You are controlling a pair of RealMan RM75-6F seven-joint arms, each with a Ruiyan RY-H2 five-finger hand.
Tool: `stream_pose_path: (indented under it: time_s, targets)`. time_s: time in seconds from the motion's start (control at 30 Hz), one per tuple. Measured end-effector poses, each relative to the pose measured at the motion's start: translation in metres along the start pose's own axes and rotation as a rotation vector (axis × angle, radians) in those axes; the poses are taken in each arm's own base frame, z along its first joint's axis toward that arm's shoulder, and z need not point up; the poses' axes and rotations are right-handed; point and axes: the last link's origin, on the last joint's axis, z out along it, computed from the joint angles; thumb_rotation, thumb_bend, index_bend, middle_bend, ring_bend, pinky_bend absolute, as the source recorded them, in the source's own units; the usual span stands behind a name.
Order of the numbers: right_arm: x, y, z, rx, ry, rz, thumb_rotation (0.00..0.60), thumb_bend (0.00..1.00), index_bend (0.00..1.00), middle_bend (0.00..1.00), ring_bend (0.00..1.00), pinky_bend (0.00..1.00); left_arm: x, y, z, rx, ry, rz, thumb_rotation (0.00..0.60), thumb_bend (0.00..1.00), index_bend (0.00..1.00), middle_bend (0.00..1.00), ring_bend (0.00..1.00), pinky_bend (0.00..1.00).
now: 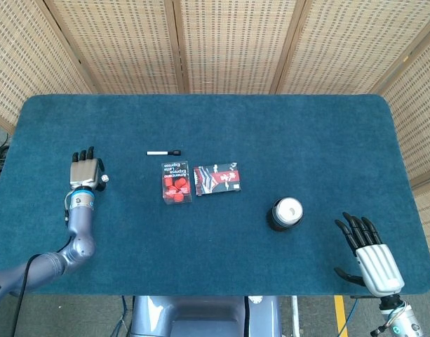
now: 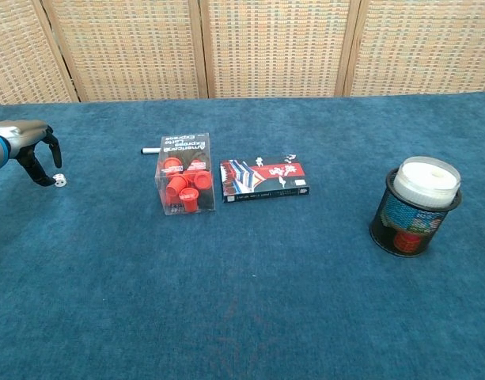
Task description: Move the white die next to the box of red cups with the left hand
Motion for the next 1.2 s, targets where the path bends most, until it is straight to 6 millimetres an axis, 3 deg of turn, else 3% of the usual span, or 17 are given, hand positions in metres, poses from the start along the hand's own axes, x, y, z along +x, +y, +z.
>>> stream_pose_path:
  time_s: [1.2]
  targets:
    - [0.0033,0.0007,-0.001,-0.001,0.017,0.001,0.6,0.18,0.02,0.0,0.0,0.0,-0.0102,0.0086,0.0034,-0.007,-0.007,0.029,0.6,0.4,0.43,0.0,0.0,0.0]
